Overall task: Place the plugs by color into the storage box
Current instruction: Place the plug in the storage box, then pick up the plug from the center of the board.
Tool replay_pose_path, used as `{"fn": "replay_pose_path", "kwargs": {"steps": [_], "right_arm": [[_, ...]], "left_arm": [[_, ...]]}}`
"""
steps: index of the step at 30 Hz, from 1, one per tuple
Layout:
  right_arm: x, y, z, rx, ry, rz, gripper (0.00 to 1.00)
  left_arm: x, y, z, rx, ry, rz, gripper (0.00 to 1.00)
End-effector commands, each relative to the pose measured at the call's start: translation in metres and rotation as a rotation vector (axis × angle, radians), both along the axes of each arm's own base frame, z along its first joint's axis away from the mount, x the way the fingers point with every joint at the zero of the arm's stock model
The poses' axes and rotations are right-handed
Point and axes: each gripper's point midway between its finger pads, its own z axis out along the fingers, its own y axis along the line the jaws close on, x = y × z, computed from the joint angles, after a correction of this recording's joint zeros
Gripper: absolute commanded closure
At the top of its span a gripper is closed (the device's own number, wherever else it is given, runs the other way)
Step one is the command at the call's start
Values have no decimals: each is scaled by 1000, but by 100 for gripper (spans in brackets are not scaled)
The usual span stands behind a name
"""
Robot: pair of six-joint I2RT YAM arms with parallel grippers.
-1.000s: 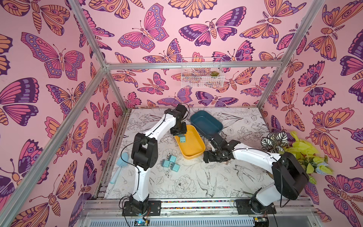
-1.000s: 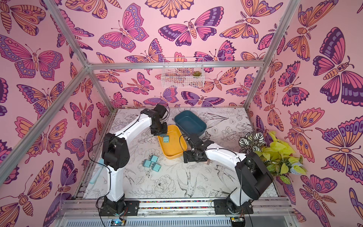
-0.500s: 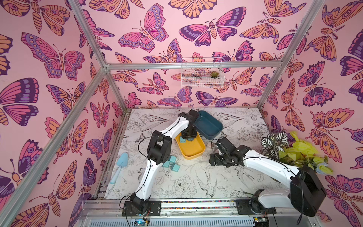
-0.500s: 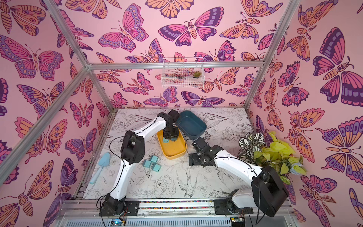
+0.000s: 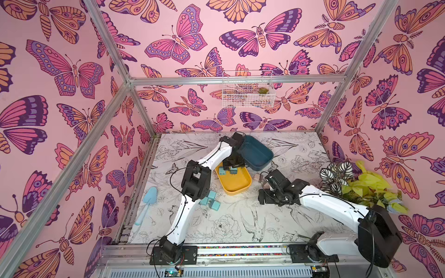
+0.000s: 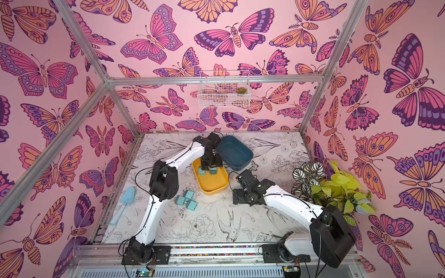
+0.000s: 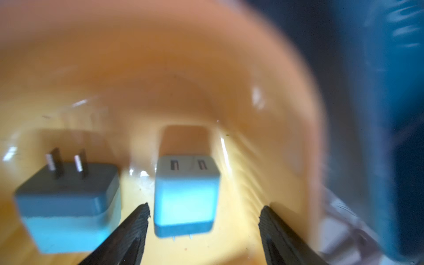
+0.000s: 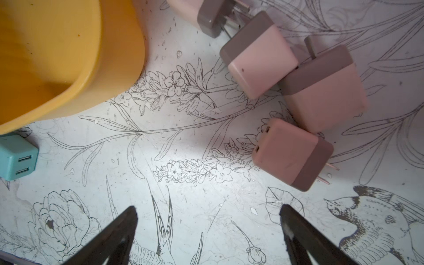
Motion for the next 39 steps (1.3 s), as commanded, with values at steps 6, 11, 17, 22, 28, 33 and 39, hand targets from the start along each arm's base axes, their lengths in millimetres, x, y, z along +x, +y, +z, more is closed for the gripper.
{"fn": "replay_pose_path", "kwargs": {"steps": [6,11,17,22,28,33,39], "right_arm": [[19,17,6,23,-30,14,2],[26,33,0,58,-7,28,2],[28,41,-4,72,3,40,2],[26,41,-7,73,10,42,2],[24,38,-6,60,7,48,2],[23,36,-9,49,12,57,2],[23,38,-9,49,15,69,2]], "left_arm": [[-12,65,77,33,-74,40,25],[-50,141,88,92,-39,138,25],[-115,199,63,144,86,336,27],[-150,197,27,105,214,486,28],[-181,197,-10,78,304,664,31],[-190,202,-22,88,329,743,33],[-190,199,-31,62,333,834,36]]}}
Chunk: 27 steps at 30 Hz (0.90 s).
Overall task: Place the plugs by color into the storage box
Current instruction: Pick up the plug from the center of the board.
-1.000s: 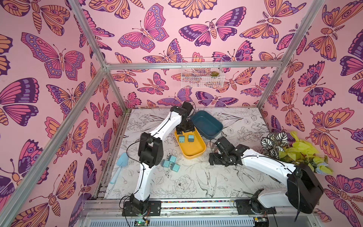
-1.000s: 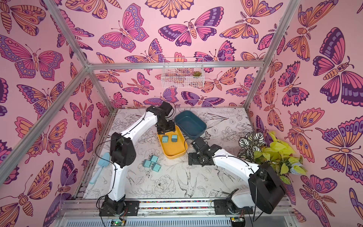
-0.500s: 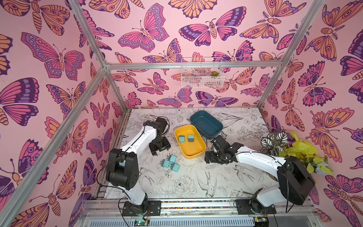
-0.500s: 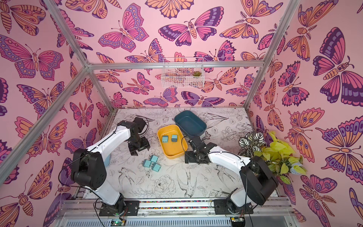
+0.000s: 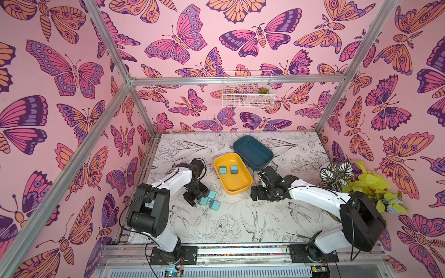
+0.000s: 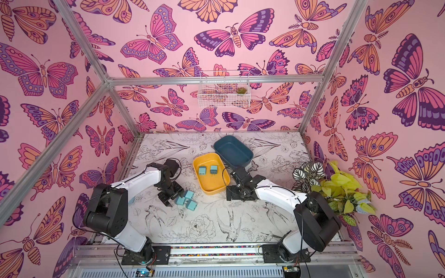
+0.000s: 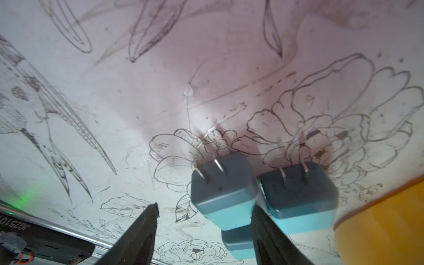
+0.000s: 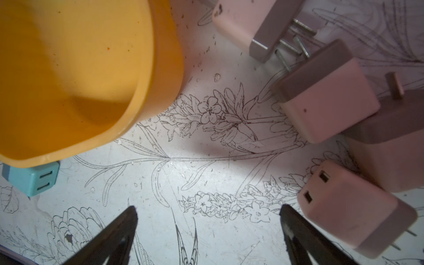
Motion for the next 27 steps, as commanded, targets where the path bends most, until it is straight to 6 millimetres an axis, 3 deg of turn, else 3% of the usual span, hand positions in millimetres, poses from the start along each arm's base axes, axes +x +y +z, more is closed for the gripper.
{"fn": "replay_pose_path", "kwargs": {"steps": [1,6,10,22,27], "right_arm": [[1,4,4,-4,-3,23,2],[0,3,2,-8,2,31,2],[-1,3,2,-11,3,34,2],[-3,1,-1,-16,10,31,2],[-3,0,-1,-19,7,26,2]], "left_arm": [[-2,-1,-7,-9,-9,120,37],[-11,3,-13,2,-24,262,38],[-6,8,-12,19,-60,304,38],[13,8,-26,70,-60,217,42],[4,9,-34,73,-40,215,48]]}}
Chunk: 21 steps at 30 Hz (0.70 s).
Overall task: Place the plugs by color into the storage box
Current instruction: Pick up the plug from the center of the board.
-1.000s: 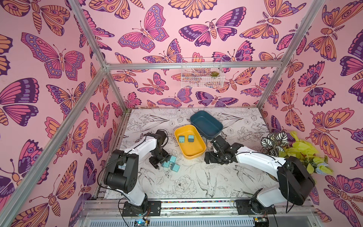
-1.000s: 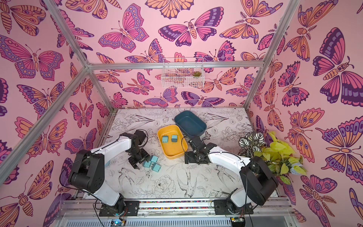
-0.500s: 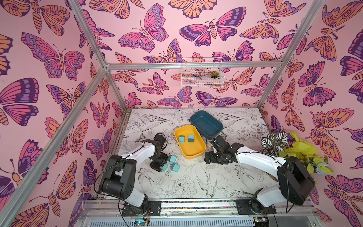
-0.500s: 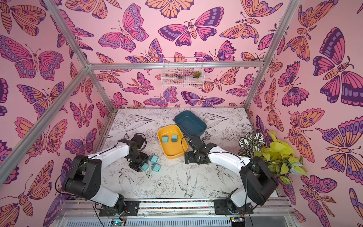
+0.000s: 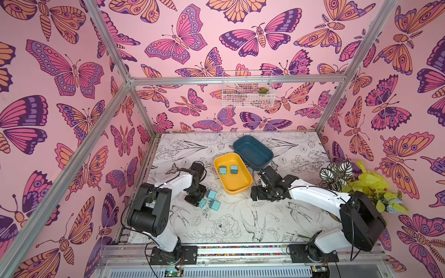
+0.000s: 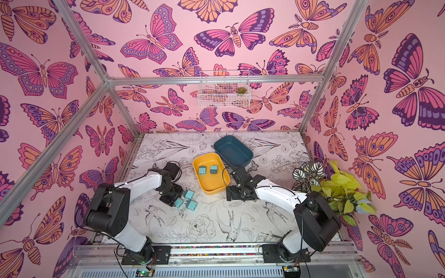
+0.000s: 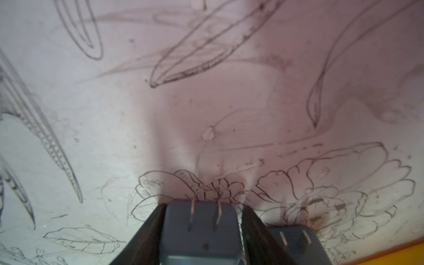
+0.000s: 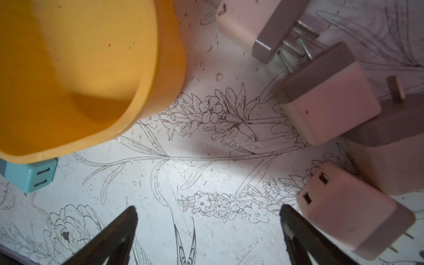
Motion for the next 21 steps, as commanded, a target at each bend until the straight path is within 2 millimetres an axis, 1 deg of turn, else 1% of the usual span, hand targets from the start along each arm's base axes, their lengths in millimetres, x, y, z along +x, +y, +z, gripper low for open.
{"fn": "replay_pose_path", "kwargs": {"steps": [1,4,13,16,21], "right_arm": [[-3,0,-1,-12,11,6,2],[-3,0,-3,-13,13,3,2],[-3,0,-5,-12,17,-3,2],[-3,0,-5,-11,18,-4,2],[-4,0,-9,-13,26,-4,2]], "left_arm": [[-5,4,-11,27,11,-23,48],[-3,4,-10,27,5,-40,50],[12,7,5,56,-63,-125,55],[24,5,19,55,-108,-172,56],[42,3,52,74,-168,-259,56]]}}
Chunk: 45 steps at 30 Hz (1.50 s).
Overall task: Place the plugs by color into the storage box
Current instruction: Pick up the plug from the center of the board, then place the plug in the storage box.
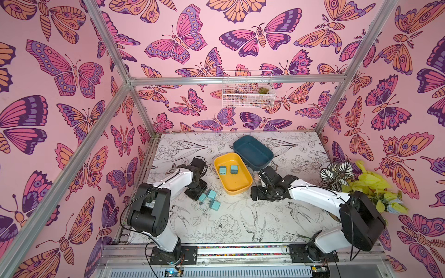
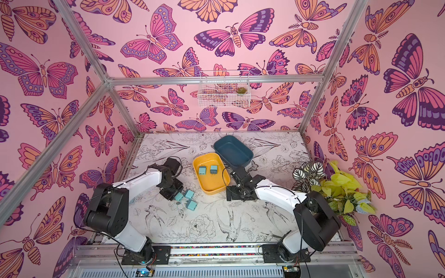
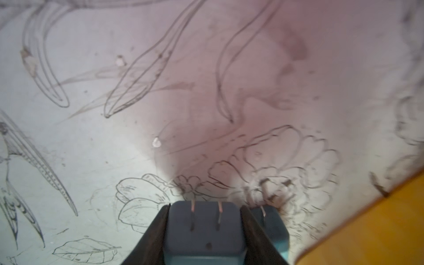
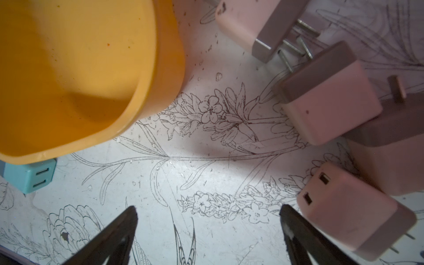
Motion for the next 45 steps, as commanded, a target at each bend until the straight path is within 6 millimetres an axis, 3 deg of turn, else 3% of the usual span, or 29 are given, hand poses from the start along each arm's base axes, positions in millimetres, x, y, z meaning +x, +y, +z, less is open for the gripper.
{"fn": "replay_pose_path", "kwargs": {"steps": [1,7,11,16,23,31,37,45], "right_arm": [[-5,0,-8,-11,26,-3,2],[-5,0,-10,-9,27,-6,2],[-6,-1,-13,-12,35,-7,2],[-8,-2,-16,-14,40,-13,2],[-11,-6,-17,-20,43,-24,2],[-18,-15,-20,-33,45,-42,2],[-19,-18,-20,-37,44,-47,2],[-19,-17,-23,-34,46,-51,2]], "left_arm": [[10,5,30,48,-63,-93,56],[43,-2,68,73,-169,-237,59],[67,-26,93,96,-255,-373,59],[83,-67,103,84,-291,-493,59],[90,-126,82,18,-251,-601,58],[100,-179,39,-38,-178,-670,58],[98,-194,11,-65,-118,-667,58],[101,-197,-10,-43,-87,-655,58]]}}
